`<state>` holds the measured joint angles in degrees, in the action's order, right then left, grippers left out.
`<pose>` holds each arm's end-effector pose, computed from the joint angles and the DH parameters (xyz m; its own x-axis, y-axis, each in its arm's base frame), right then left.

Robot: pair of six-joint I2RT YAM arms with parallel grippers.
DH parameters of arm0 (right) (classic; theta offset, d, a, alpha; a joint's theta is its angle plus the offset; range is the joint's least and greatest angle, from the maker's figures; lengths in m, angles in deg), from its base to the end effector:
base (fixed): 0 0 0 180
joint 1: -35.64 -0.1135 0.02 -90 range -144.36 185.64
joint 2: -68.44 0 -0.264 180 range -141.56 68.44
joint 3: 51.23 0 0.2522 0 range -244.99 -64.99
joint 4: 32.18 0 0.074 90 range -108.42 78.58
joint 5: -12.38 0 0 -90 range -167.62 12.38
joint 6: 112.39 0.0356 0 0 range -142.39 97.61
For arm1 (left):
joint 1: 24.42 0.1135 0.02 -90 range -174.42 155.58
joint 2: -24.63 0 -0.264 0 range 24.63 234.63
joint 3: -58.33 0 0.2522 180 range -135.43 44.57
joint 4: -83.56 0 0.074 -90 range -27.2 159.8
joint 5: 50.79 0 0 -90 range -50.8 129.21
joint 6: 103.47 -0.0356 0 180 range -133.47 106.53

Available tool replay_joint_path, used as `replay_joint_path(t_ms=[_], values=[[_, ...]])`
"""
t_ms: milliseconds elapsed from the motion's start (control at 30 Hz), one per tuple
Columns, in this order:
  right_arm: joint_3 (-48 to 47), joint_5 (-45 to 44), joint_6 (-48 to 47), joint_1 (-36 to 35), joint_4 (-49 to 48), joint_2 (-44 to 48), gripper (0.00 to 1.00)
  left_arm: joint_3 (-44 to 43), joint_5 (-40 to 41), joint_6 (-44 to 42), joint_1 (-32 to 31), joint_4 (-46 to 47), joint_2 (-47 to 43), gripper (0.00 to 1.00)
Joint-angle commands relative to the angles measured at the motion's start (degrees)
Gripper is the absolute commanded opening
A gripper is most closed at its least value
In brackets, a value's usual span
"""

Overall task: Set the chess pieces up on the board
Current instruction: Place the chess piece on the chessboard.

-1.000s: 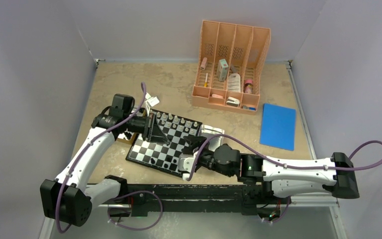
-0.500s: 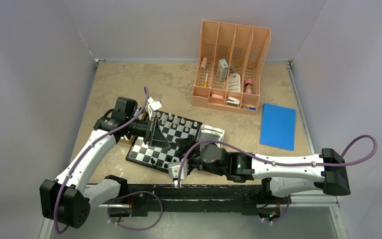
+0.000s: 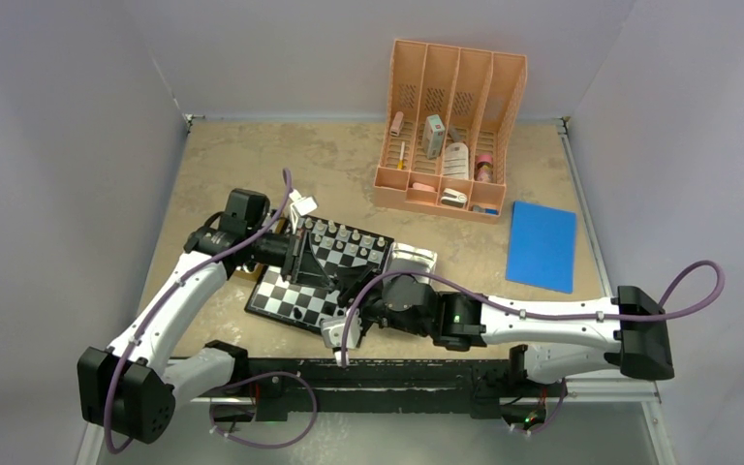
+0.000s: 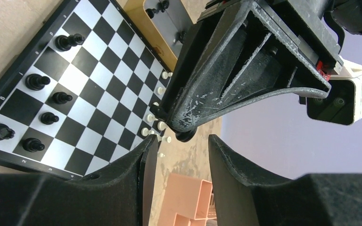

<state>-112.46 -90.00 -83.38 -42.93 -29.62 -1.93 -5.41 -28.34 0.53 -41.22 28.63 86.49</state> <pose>0.0643 0.2796 0.3000 0.7814 -0.4456 -0.4369 -0.4793 0.0198 -0.8774 0.1822 -0.0894 0.2846 -0.8977 0.1745 -0.4046 0.4381 0.2548 -0.8621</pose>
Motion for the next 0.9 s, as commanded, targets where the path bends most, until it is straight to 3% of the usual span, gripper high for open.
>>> replay_joint_path(t_ms=[0,533,867], values=[[-2.25,2.75,-3.13,1.13,-3.32,0.72,0.46,-0.88,-1.81,0.22,-0.52,1.83,0.4,0.01],[-1.77,8.65,-4.78,2.28,-3.65,-0.21,0.41,-2.09,-2.41,0.85,-0.92,2.19,1.57,0.01],[-0.69,9.87,-1.27,2.37,-4.83,0.3,0.24,-3.18,-2.1,0.07,-0.96,0.87,1.53,0.05]])
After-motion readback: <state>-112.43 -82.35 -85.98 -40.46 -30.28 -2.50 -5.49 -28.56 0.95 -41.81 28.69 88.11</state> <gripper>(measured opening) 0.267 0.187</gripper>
